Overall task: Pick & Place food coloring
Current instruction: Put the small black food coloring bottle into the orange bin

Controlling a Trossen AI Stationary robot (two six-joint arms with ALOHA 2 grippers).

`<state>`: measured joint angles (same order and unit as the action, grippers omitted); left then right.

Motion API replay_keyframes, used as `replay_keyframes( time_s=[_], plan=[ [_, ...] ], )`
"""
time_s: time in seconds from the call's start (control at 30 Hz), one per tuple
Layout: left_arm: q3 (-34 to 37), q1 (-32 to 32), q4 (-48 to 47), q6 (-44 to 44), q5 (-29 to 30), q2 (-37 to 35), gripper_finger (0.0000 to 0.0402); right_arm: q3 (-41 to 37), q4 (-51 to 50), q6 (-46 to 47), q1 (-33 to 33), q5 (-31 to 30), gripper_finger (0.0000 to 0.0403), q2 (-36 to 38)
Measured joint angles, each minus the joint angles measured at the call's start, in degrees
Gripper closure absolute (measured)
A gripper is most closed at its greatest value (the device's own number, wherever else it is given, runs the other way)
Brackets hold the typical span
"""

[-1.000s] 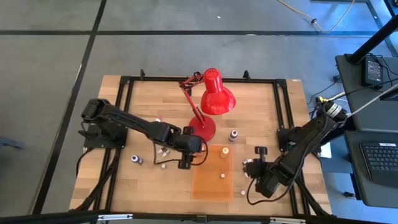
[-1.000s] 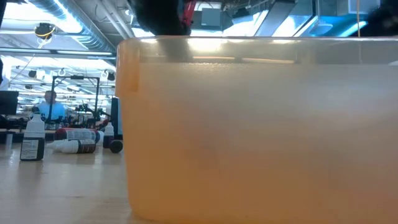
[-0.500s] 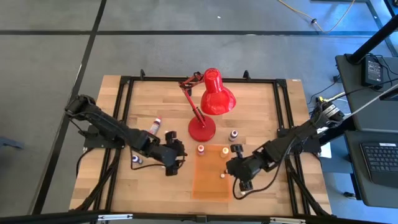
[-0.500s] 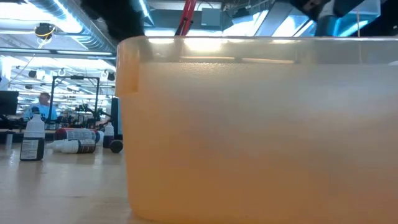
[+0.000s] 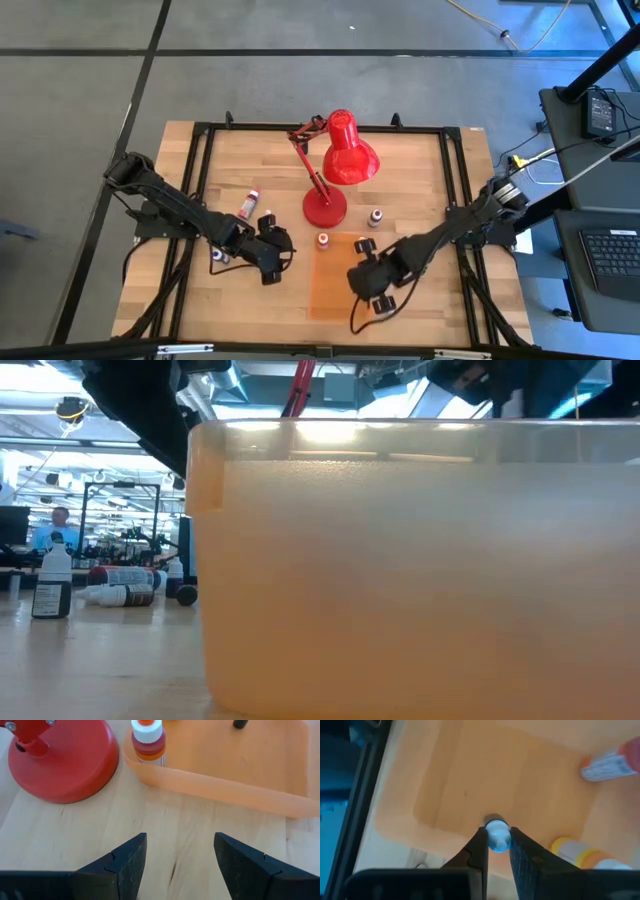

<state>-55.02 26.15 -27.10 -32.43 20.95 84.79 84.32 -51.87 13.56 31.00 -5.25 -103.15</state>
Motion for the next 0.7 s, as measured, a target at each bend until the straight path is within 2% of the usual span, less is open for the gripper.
replay_keyframes(
  time_s=[0.13,0.33,0.7],
  plan=[
    [0.00,0.00,0.26,-0.02,0.42,0.00,0.0174,4.78,-4.69,1.19,1.20,0.00,0.0344,-5.12],
    [0.00,0.00,0.29,0.00,0.42,0.00,0.0177,8.36,-5.09,3.07,3.11,-0.05,0.0344,-10.51],
    [0.00,0.00,0.21,0.16,-1.14,0.02,0.0177,8.59,-3.30,9.19,6.81,-4.19,0.0341,-12.72]
  ],
)
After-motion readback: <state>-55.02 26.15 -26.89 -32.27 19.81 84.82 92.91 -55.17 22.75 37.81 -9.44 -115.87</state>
